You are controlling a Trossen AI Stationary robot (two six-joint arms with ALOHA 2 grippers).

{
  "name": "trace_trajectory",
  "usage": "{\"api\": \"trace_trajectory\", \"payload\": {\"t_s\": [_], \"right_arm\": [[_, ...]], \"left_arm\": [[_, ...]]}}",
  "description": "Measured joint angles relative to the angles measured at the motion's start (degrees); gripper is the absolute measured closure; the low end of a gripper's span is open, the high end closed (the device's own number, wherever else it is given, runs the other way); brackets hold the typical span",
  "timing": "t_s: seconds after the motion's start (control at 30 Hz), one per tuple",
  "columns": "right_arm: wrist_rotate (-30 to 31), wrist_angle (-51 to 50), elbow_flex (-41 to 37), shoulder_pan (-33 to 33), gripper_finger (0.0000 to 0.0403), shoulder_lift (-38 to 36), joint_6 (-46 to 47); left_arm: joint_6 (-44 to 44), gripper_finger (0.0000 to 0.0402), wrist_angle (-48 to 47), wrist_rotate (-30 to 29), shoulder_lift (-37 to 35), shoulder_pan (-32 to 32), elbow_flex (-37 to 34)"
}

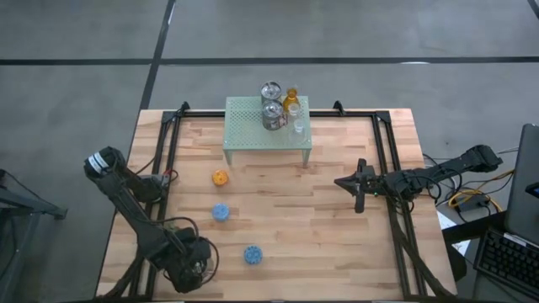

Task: Pick & Place candle stick holders
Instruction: Put the brown scented candle on the shelf

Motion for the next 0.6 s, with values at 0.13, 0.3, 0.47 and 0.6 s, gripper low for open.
{"api": "trace_trajectory", "payload": {"t_s": [0.13, 0.3, 0.47, 0.6], "right_arm": [[0.0, 0.02, -0.13, 0.0, 0.0394, 0.0, 0.0], [0.0, 0.04, -0.13, 0.0, 0.0394, 0.0, 0.0], [0.0, 0.04, -0.13, 0.0, 0.0394, 0.02, -0.01], [0.0, 0.06, -0.13, 0.0, 0.0394, 0.02, 0.0]], "left_arm": [[-0.36, 0.0002, 1.62, 0.32, 0.01, 0.0, -1.5], [-1.89, 0.0002, 1.65, 1.19, 0.01, 0.01, -2.62], [-2.23, 0.0002, 1.99, 2.11, 0.01, 0.0, -3.78], [-2.33, 0.0006, 2.45, 3.27, 0.01, 0.04, -4.13]]}}
